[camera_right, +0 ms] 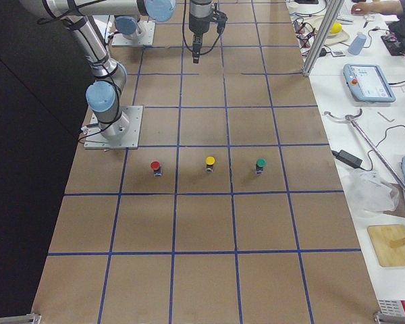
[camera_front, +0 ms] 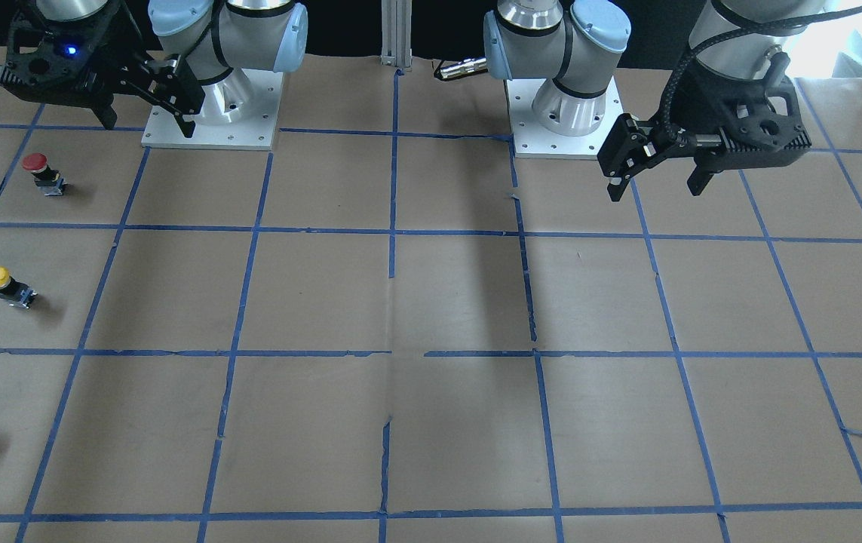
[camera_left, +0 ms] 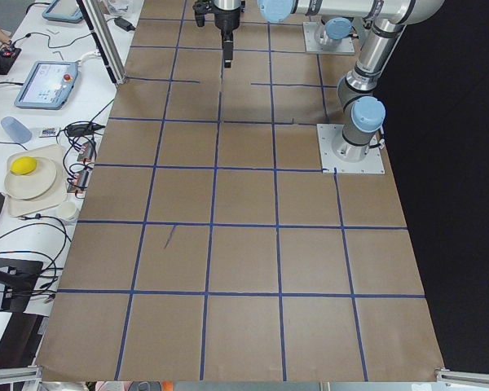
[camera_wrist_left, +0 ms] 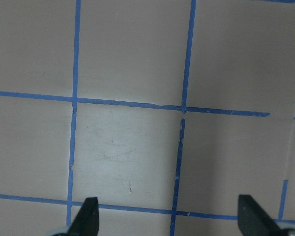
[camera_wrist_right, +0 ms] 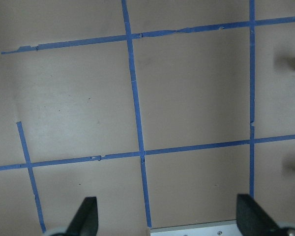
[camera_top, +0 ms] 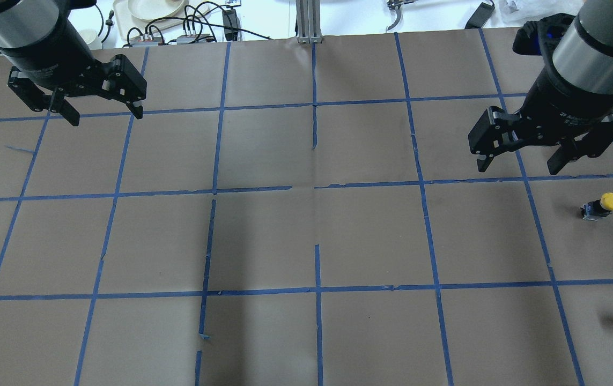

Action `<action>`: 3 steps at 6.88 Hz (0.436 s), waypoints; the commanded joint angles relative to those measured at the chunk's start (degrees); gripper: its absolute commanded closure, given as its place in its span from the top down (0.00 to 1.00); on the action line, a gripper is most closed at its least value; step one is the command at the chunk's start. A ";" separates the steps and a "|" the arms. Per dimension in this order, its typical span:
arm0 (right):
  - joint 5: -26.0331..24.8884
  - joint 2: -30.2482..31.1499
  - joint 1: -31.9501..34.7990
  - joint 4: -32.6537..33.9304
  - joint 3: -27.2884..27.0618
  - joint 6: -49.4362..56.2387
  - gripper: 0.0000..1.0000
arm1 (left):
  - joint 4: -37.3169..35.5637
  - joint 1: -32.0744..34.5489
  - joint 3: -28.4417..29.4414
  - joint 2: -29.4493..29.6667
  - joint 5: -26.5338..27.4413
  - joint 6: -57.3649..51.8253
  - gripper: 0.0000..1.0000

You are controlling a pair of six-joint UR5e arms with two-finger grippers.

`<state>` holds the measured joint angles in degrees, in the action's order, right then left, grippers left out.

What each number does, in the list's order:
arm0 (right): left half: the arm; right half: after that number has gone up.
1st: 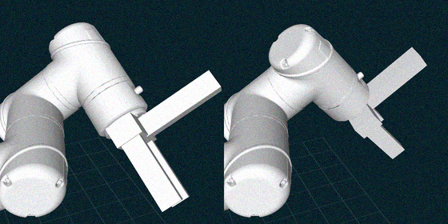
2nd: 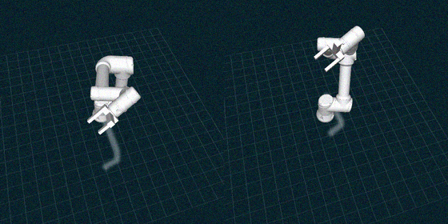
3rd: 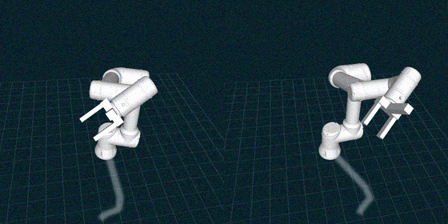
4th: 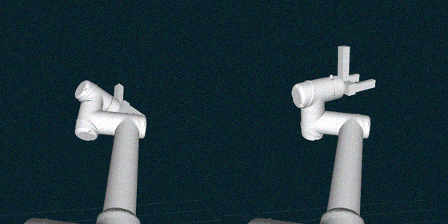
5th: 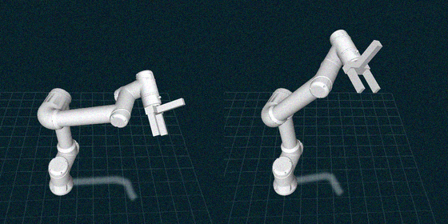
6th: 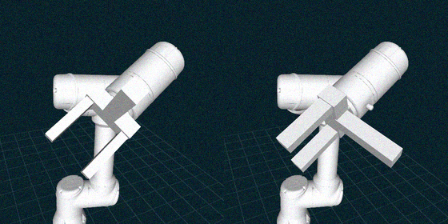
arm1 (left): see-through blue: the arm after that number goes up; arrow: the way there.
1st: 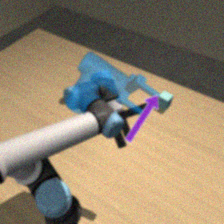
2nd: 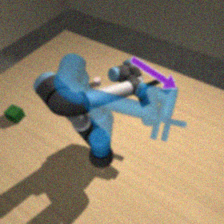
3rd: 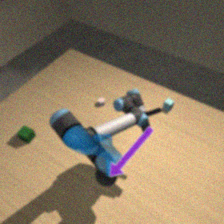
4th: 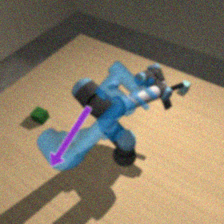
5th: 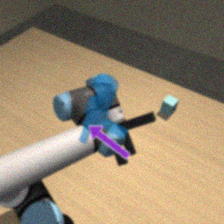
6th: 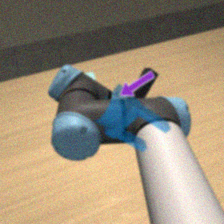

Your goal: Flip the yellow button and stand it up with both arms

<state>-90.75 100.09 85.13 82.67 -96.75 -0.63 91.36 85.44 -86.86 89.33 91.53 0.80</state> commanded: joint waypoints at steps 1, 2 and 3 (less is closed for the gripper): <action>-0.30 0.10 -0.40 -0.14 -0.11 -0.77 1.00 | 0.05 -0.01 -0.15 0.06 -0.03 -0.01 1.00; 0.48 0.54 0.03 -0.32 0.24 -0.78 1.00 | 0.05 0.08 -0.06 0.06 -0.12 -0.01 1.00; 0.66 0.54 0.12 -0.41 0.15 -0.78 1.00 | 0.05 -0.01 -0.06 0.06 -0.12 -0.01 1.00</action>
<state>-90.46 100.47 85.09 82.41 -96.63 -1.33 91.40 85.46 -86.93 89.37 91.43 0.79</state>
